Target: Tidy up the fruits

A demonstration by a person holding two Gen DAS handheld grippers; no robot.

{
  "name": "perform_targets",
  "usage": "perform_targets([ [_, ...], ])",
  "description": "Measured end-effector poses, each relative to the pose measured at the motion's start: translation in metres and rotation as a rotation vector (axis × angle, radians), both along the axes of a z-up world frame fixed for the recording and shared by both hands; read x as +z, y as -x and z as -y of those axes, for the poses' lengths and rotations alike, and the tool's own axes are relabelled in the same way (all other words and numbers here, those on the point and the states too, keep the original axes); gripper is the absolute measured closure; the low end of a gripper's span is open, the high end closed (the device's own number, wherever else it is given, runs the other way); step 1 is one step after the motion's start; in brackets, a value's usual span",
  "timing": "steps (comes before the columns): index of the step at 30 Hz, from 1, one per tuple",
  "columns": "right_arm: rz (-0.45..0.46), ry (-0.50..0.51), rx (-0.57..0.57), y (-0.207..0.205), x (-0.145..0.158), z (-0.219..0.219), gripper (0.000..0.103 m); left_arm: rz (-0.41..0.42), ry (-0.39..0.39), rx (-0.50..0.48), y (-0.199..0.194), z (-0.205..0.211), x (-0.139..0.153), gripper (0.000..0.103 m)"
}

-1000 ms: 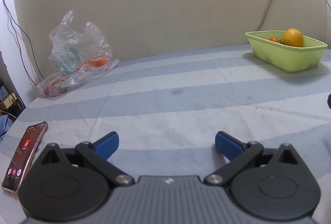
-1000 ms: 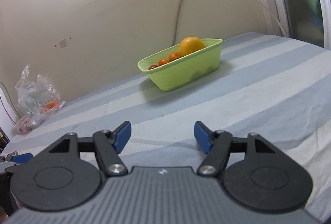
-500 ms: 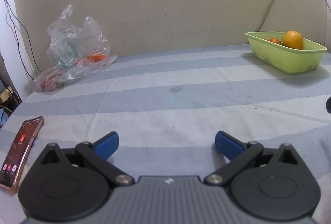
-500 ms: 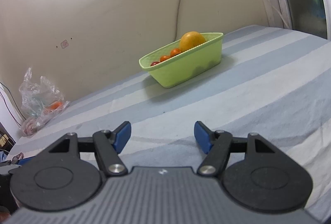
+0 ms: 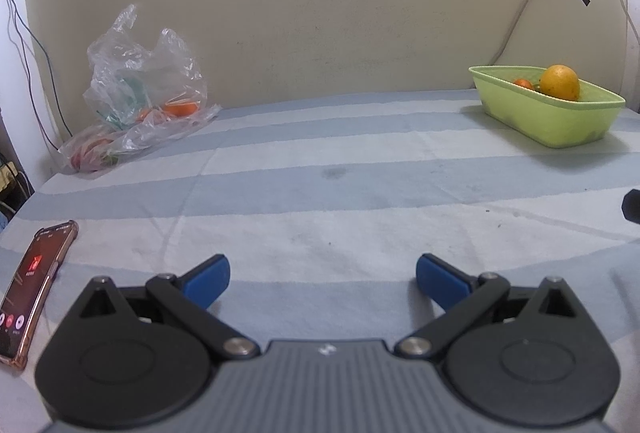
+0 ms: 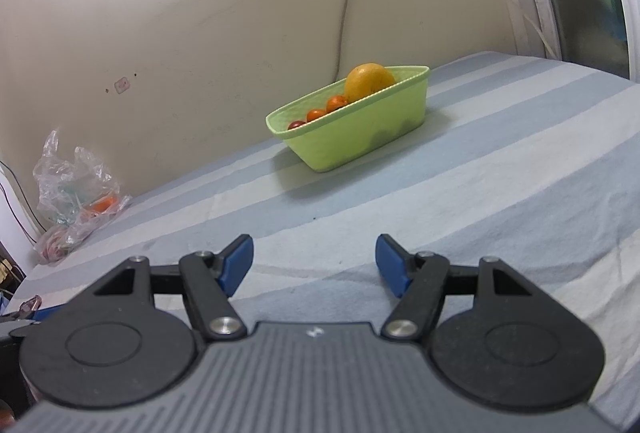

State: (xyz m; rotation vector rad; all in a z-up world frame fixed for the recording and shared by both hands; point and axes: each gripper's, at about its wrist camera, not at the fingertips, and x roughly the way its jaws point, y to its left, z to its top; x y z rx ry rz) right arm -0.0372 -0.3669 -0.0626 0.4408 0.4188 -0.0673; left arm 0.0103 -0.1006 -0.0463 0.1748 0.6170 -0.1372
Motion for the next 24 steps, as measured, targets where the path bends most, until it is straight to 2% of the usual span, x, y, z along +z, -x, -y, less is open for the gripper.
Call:
perform_targets([
  [7, 0.005, 0.003, -0.004, 0.0021, 0.0005, -0.0011, 0.033, 0.031, -0.007, -0.014, 0.0047, 0.0004, 0.0012, 0.0],
  [24, 0.006, 0.009, -0.002, 0.0019, 0.0014, -0.0013, 0.033, 0.036, 0.009, -0.023, 0.0066, -0.0019, 0.0026, 0.0],
])
